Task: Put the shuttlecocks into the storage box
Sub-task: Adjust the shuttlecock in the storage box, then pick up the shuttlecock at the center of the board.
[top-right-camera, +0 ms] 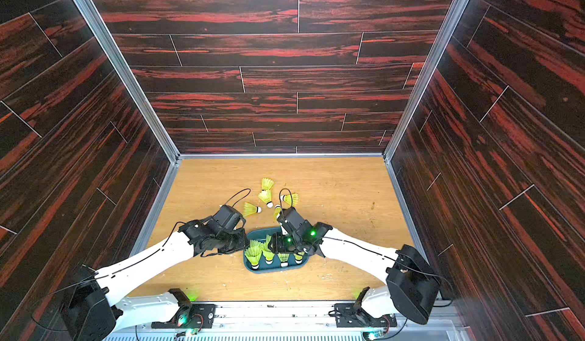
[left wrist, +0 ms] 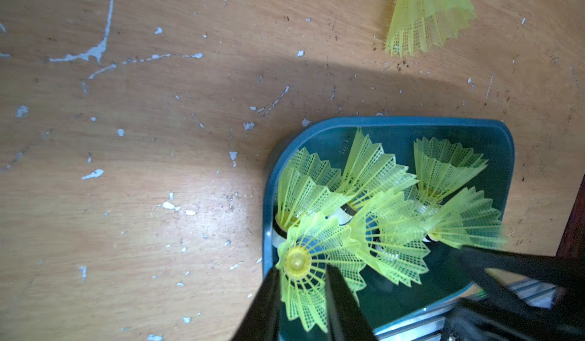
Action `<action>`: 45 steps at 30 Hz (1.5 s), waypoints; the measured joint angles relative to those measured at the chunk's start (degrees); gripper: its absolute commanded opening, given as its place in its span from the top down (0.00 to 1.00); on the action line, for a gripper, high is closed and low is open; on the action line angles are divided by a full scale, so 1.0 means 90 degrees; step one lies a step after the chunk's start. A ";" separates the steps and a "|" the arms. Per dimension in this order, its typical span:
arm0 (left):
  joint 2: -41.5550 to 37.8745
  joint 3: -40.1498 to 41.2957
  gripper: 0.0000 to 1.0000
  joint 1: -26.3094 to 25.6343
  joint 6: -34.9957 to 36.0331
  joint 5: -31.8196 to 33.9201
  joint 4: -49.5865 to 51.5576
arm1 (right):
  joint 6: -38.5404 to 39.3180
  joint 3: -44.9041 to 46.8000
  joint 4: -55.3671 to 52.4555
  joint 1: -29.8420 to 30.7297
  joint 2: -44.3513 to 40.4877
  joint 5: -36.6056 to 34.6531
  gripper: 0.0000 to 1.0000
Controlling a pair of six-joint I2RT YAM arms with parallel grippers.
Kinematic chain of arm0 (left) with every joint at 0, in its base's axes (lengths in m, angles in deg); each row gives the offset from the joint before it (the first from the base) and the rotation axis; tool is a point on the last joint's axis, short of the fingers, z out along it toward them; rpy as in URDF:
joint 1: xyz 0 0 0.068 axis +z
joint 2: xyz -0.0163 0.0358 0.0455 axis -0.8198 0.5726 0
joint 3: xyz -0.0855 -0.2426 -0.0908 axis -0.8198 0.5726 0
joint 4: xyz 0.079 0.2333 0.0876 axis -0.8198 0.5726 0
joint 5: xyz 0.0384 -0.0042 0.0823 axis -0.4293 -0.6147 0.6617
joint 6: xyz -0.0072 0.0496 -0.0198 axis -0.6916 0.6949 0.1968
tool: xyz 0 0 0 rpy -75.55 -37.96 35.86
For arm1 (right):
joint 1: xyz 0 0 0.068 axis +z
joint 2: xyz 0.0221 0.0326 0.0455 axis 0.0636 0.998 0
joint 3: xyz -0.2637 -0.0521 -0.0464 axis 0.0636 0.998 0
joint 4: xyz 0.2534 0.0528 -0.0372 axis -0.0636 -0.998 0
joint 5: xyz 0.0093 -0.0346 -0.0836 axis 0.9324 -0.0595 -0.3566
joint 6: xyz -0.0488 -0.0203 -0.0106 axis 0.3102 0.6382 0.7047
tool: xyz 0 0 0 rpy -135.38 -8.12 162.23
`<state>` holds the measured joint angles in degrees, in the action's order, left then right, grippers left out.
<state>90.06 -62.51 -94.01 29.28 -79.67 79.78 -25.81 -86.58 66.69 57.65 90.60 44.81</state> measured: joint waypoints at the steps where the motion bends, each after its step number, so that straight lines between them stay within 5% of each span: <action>1: -0.0039 0.0000 0.58 0.0000 -0.0012 0.0002 0.0010 | 0.0075 -0.0151 -0.0146 0.0000 -0.0015 -0.0109 0.45; 7: -0.0367 -0.0175 0.40 0.0155 -0.0073 0.0148 0.0034 | 0.0454 -0.1202 -0.1151 -0.0002 0.0017 -0.1163 0.37; 17: -0.0595 -0.0527 0.40 0.1734 -0.0238 -0.0328 -0.0415 | 0.1282 -0.2773 -0.2259 -0.0352 0.0821 -0.2373 0.38; 22: -0.0311 -0.0515 0.44 0.2188 -0.0855 -0.0561 -0.0646 | 0.2470 -0.3055 -0.2081 -0.0583 0.1144 -0.2178 0.37; 33: -0.0034 0.0376 0.45 0.2227 -0.2788 -0.0578 -0.1875 | 0.5100 -0.2982 -0.0641 -0.0867 0.1999 -0.0969 0.35; 45: 0.0481 0.0432 0.44 0.2246 -0.2701 -0.0753 -0.2365 | 0.7373 -0.3249 0.0556 -0.0930 0.3728 -0.0121 0.37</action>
<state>94.39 -58.62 -73.79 4.97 -86.44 58.49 40.55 -115.82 71.69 49.28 124.15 43.72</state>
